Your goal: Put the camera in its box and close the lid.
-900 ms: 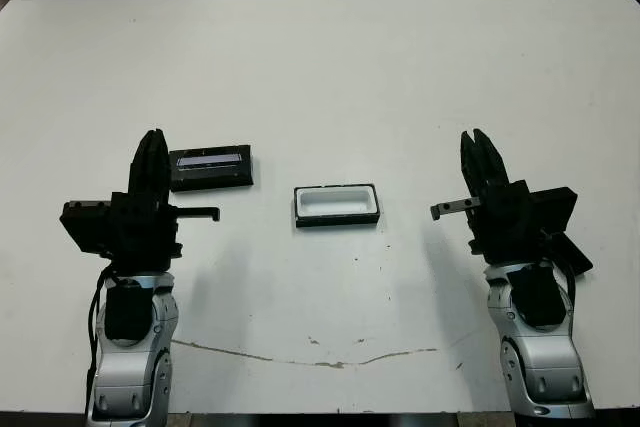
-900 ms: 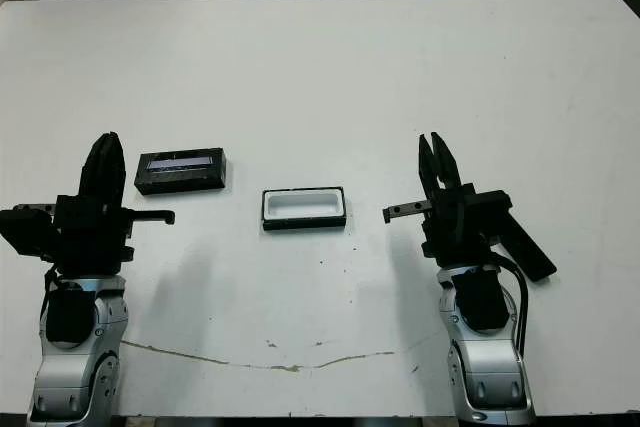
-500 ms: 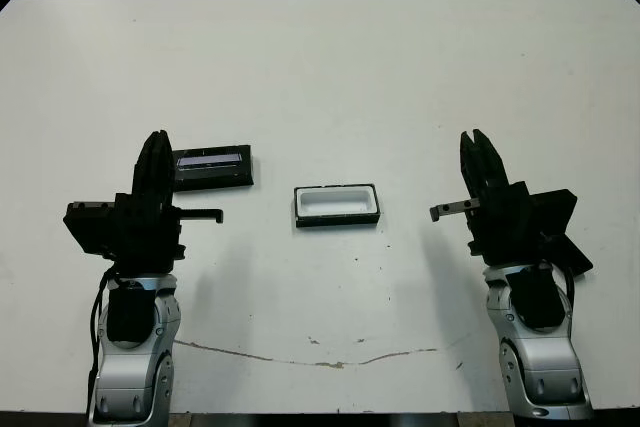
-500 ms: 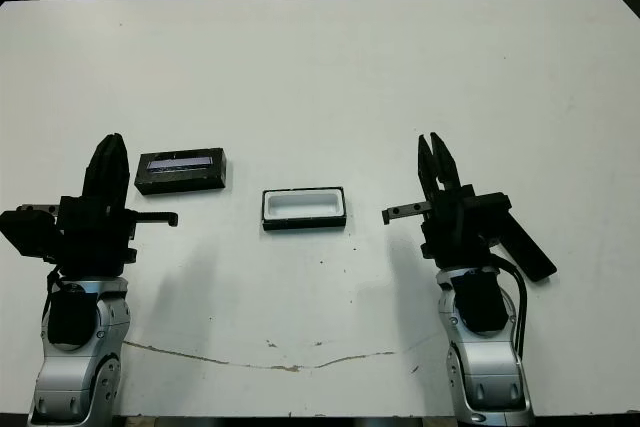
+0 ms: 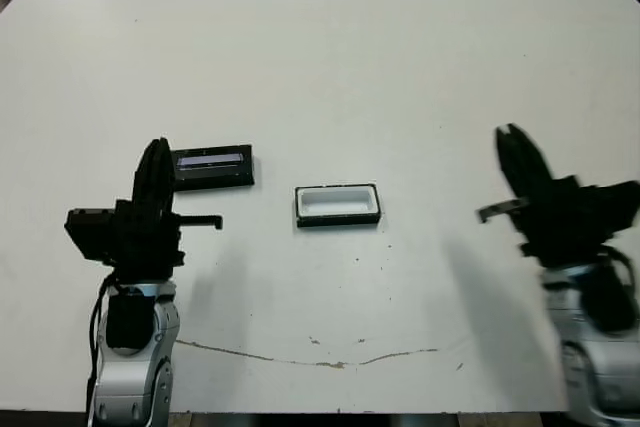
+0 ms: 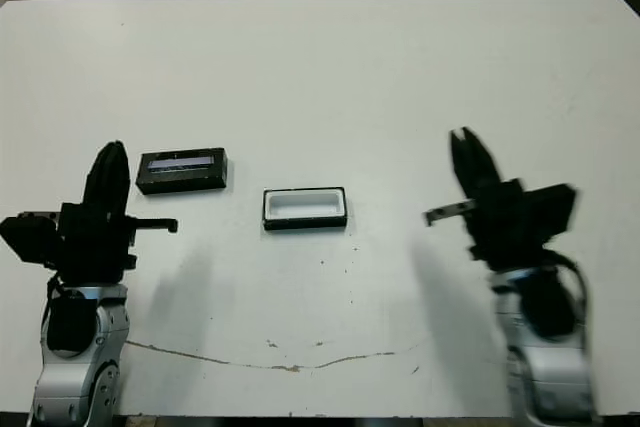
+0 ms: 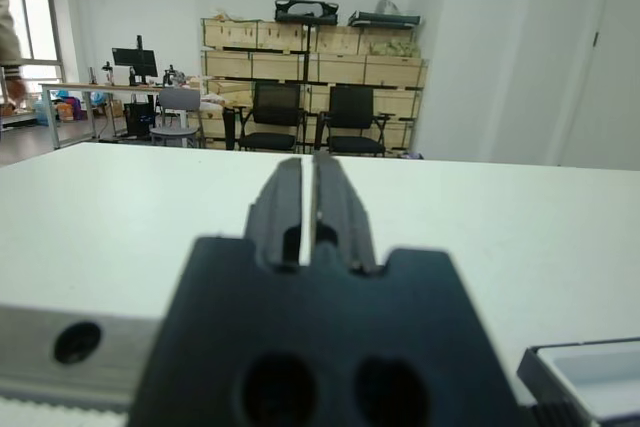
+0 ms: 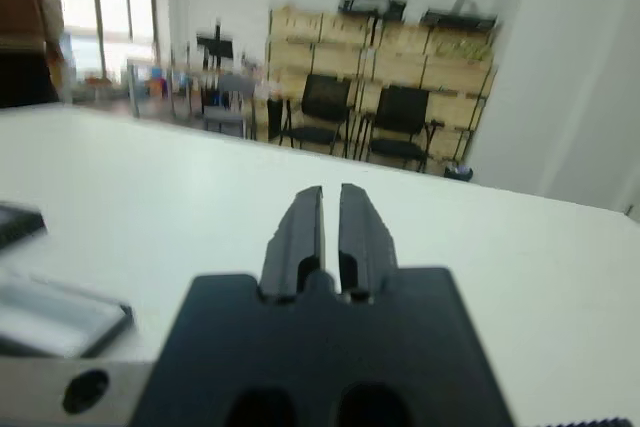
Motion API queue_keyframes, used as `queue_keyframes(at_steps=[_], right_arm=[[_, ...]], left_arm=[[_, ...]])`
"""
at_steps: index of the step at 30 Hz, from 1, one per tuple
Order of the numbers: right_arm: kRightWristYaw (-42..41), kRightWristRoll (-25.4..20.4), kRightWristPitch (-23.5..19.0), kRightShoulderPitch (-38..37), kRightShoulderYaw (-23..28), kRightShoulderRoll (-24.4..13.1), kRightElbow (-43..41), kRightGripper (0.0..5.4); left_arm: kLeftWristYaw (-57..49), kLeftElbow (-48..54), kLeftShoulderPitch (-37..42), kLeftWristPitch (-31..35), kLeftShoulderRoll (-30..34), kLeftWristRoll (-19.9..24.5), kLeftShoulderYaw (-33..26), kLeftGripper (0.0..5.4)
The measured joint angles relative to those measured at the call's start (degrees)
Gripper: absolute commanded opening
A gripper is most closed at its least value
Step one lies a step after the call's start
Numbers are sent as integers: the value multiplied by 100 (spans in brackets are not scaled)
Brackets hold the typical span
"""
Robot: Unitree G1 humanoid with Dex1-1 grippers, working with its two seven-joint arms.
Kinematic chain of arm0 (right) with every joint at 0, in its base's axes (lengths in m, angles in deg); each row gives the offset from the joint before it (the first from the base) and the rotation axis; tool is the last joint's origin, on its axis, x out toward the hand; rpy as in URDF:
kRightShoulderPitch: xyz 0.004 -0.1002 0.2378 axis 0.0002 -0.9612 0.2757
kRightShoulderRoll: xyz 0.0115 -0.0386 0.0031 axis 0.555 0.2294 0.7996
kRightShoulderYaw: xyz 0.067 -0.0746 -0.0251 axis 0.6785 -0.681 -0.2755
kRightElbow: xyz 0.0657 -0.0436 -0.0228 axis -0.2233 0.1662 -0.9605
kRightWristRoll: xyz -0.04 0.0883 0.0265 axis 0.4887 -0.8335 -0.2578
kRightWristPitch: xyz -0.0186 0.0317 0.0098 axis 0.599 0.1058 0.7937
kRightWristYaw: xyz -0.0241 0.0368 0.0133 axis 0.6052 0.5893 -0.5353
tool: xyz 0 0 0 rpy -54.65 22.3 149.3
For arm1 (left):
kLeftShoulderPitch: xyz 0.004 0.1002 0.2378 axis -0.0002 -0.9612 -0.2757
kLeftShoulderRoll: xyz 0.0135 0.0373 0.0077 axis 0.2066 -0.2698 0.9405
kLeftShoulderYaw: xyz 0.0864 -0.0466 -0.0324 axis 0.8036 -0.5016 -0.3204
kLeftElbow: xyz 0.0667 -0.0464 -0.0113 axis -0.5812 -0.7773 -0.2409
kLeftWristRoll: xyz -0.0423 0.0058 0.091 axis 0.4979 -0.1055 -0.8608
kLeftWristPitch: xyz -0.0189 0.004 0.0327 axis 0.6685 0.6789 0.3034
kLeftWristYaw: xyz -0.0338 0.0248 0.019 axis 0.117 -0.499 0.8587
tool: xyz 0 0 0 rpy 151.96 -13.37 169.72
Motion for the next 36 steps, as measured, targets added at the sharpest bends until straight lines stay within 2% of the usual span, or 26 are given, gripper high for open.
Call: queue_keyframes(at_steps=[2, 6, 10, 15, 22, 31, 36], right_arm=[[-99, -39, -467, -258, 365, -449, -314, 29], [-684, -415, -836, -700, 889, -1004, -487, 93], [-1411, -700, -1043, -994, 1123, -1529, -455, 163], [-2343, -1187, -1178, -1013, 1258, -1964, 9, 250], [-3566, -1434, -745, -882, 1300, -2137, 1228, 370], [-3671, -1277, -394, -791, 1298, -2131, 1908, 530], [-3541, -1119, -215, -775, 1267, -2056, 2205, 538]], left_arm=[[1, 6, -17, 0, 0, 6, -2, 0], [10, 8, -40, -3, -1, 25, -2, 0], [31, 7, -46, -3, -2, 19, 1, 0], [31, 4, -45, -8, -10, 11, 6, 0], [31, 2, -48, -10, -12, 11, 4, 0], [50, -5, -48, -14, -9, 20, -18, 0], [63, -14, -50, -24, -6, 23, -23, 0]])
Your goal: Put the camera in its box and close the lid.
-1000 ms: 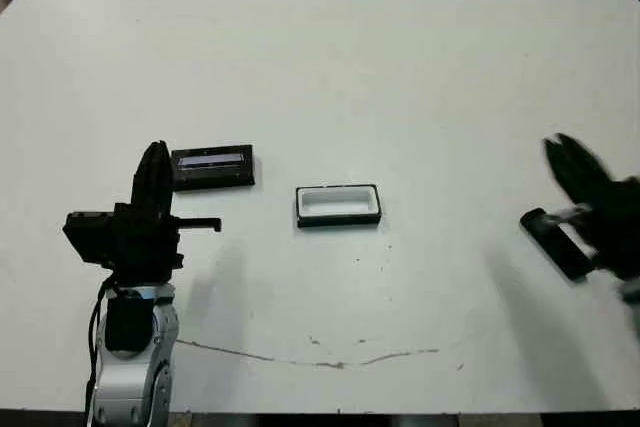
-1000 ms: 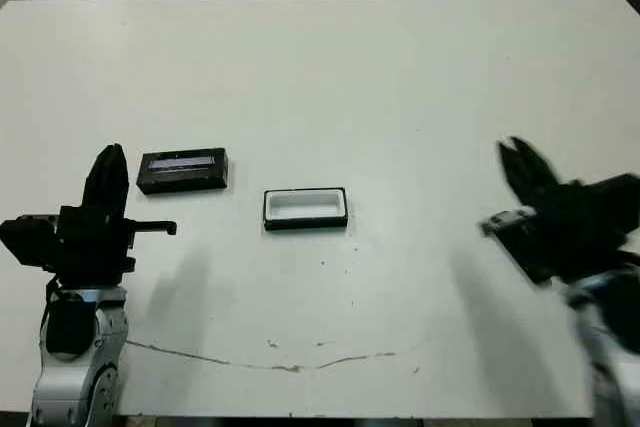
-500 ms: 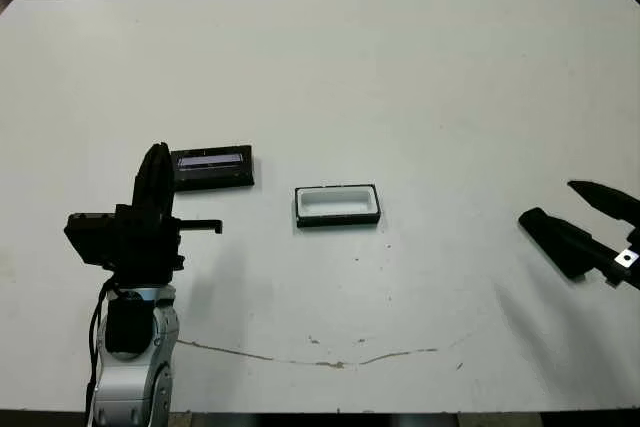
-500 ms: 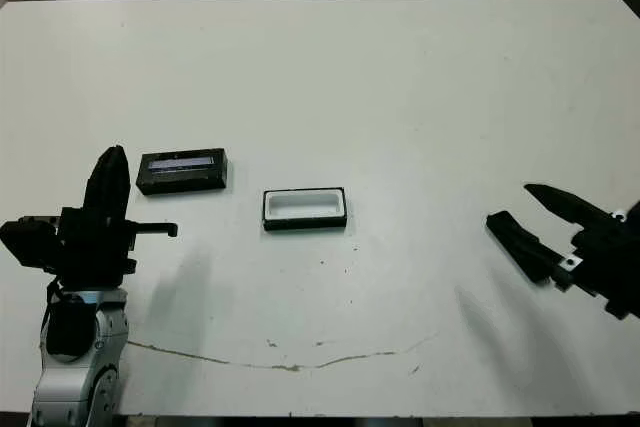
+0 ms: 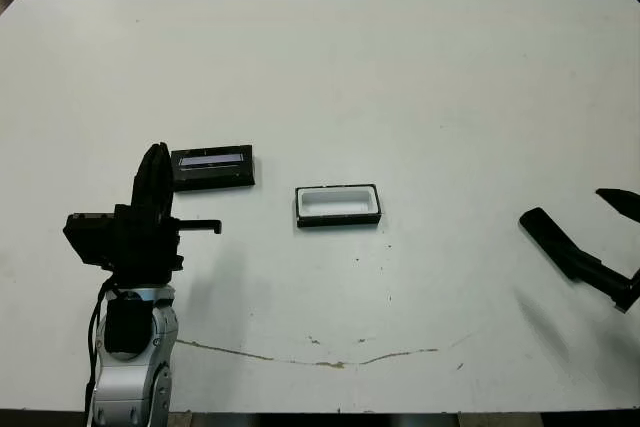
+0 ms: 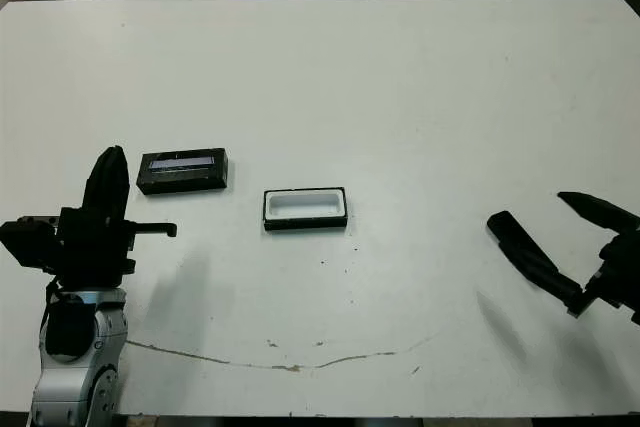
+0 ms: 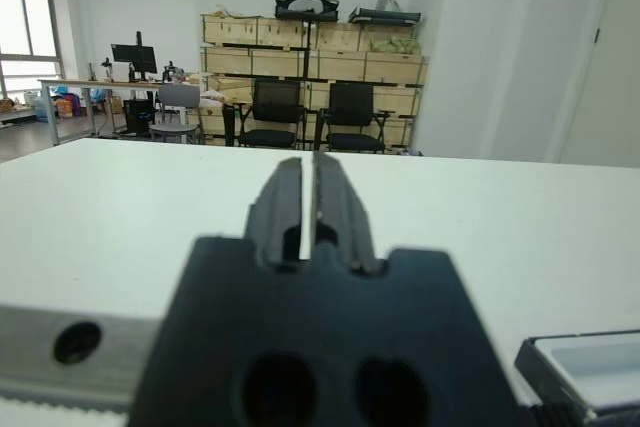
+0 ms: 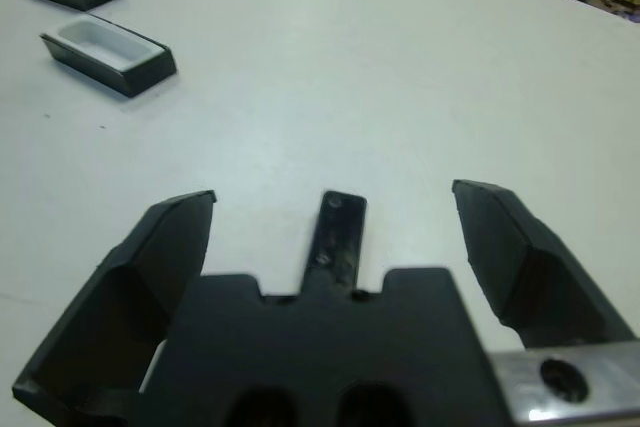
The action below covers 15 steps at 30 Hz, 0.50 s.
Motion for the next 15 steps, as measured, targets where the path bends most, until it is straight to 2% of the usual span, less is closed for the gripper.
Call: queue_keyframes(at_steps=[15], right_arm=[[127, -92, 27, -443, -88, 316, -386, 538]], left_arm=[[81, -13, -84, -91, 10, 69, -41, 0]])
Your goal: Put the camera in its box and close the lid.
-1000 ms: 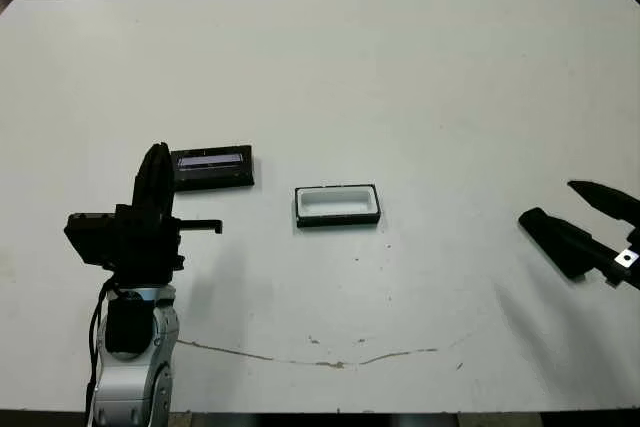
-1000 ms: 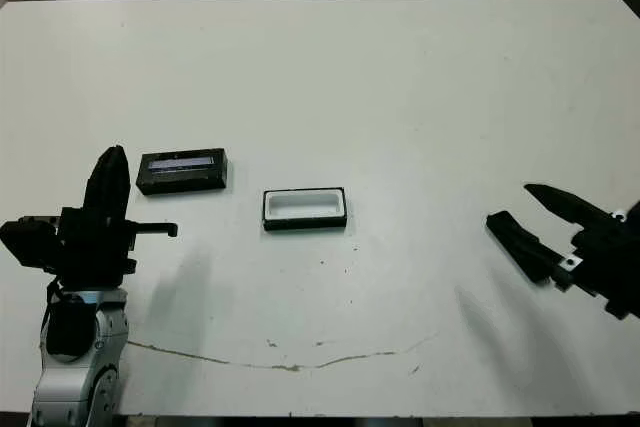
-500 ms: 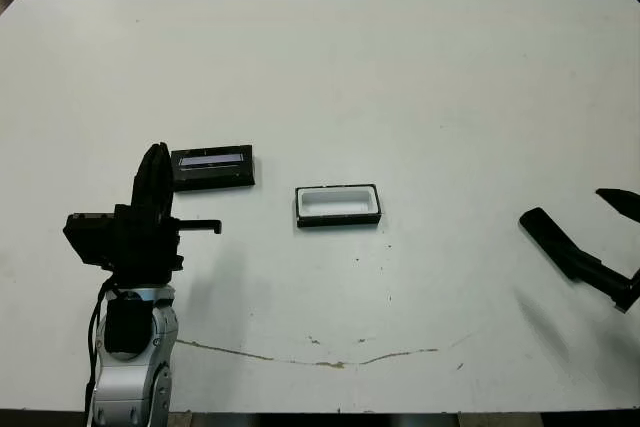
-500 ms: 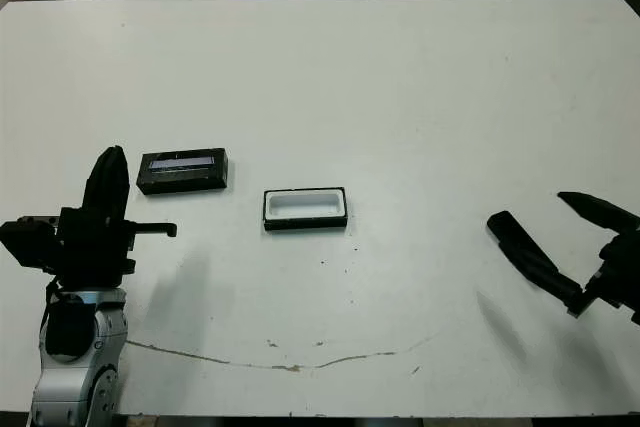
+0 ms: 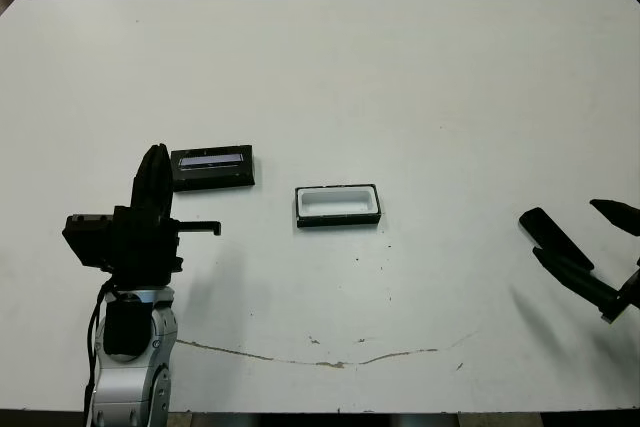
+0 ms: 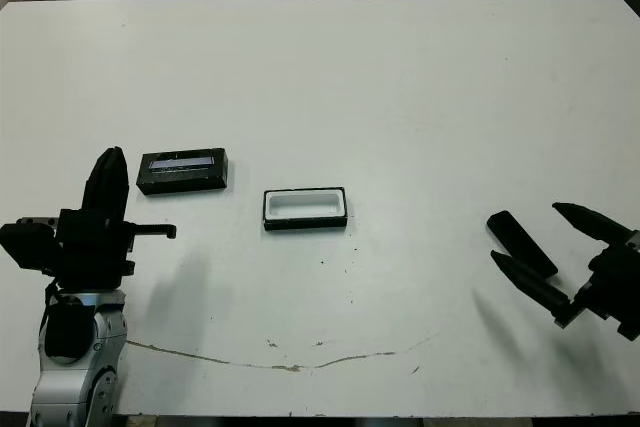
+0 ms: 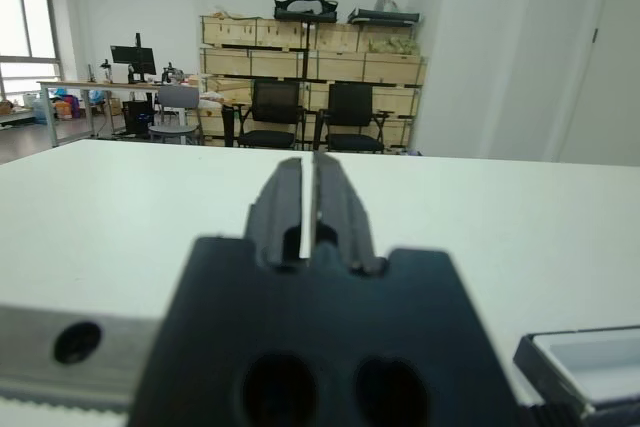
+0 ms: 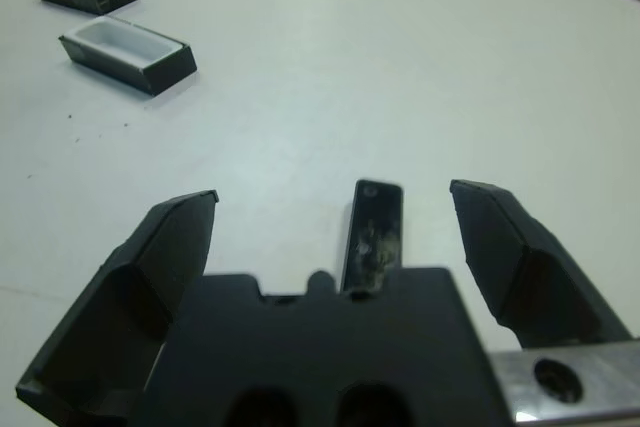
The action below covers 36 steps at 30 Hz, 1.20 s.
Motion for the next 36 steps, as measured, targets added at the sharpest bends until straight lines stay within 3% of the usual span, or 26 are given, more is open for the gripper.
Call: queue_keyframes(at_steps=[13, 18, 26, 32, 36], right_arm=[[111, 32, 103, -270, -16, 316, 363, 538], [160, 73, 347, -278, -11, 518, 812, 538], [41, -399, 442, -73, -23, 845, 1269, 538], [224, -465, 507, -48, -114, 1122, 1140, 538], [426, -464, 516, -55, -144, 1229, 1032, 493]], left_arm=[[87, -106, -4, -134, 9, 91, -43, 0], [103, -106, -15, -134, 11, 138, -43, 0], [104, -125, -22, -137, 20, 128, -40, 0], [97, -127, -31, -136, 20, 87, -30, 0], [57, -126, -60, -136, 9, 43, -4, 0]])
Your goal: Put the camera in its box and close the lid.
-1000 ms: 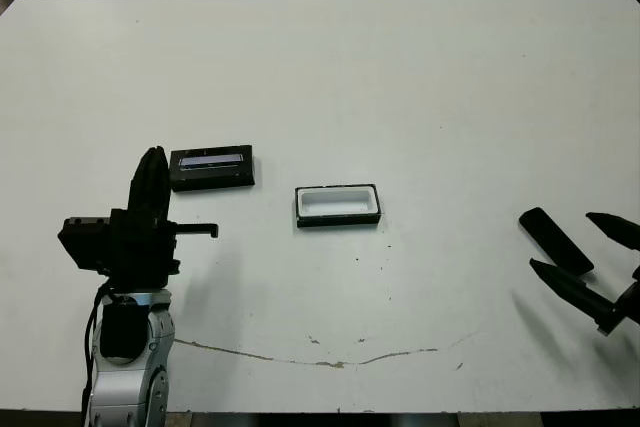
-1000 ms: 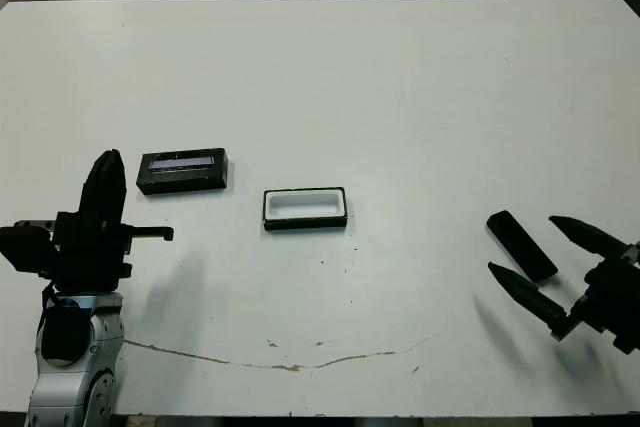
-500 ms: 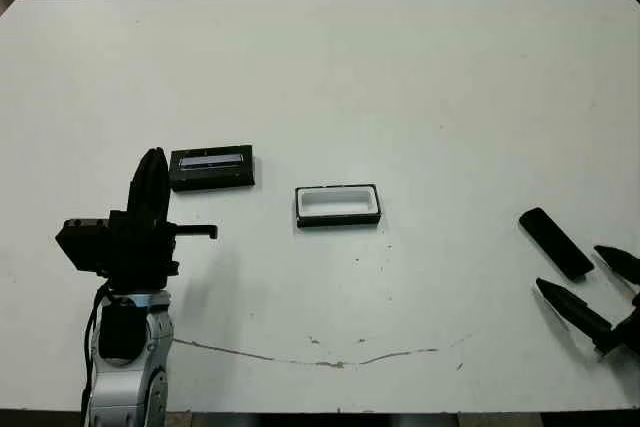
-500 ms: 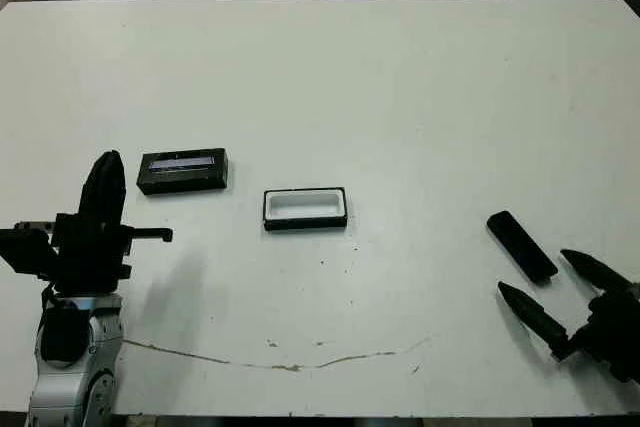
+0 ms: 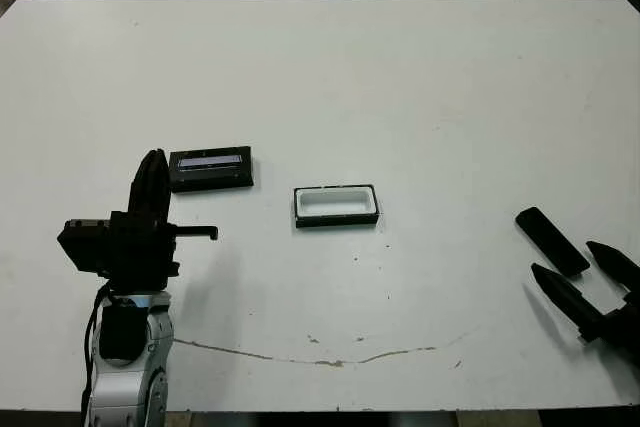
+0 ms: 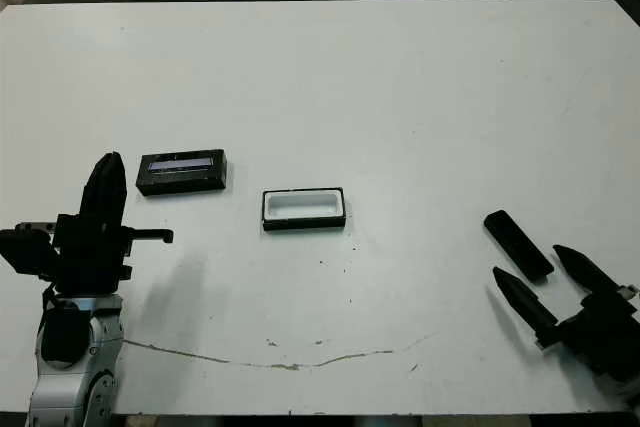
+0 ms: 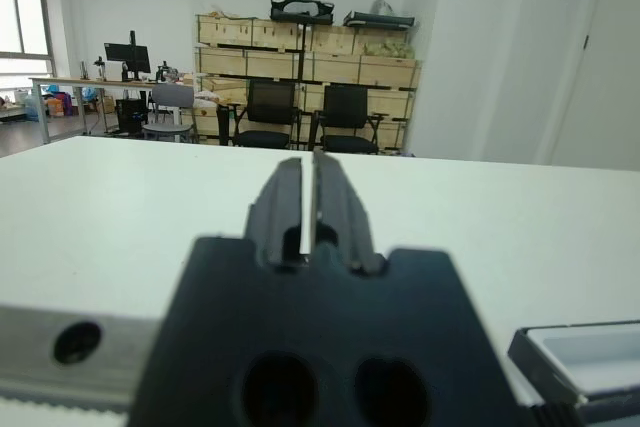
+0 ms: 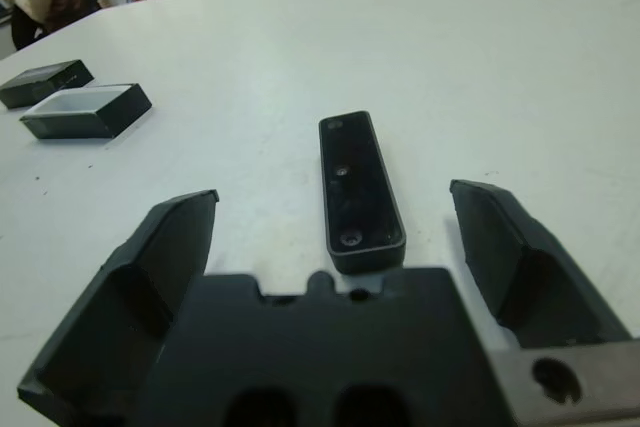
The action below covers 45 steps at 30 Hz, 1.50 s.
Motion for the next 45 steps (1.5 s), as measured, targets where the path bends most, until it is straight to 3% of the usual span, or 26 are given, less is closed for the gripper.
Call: queue_keyframes(at_steps=[24, 30, 38, 42, 45], right_arm=[[467, 325, 48, -269, -86, -80, -457, 70], [634, 482, 66, -319, -81, -85, -576, 53], [1319, 612, -294, -369, -73, -76, -1553, 53], [1229, 383, -563, 259, -97, -321, -1775, 53], [1009, 0, -997, 1050, -248, -600, -1776, 53]], left_arm=[[-17, -79, -6, -111, -2, 3, 17, 0], [-34, -80, -9, -113, -5, -2, 38, 0], [-47, -100, -9, -131, -15, -23, 81, 0], [-83, -92, -25, -109, -31, -88, 105, 0], [-104, -84, -30, -91, -68, -121, 146, 0]])
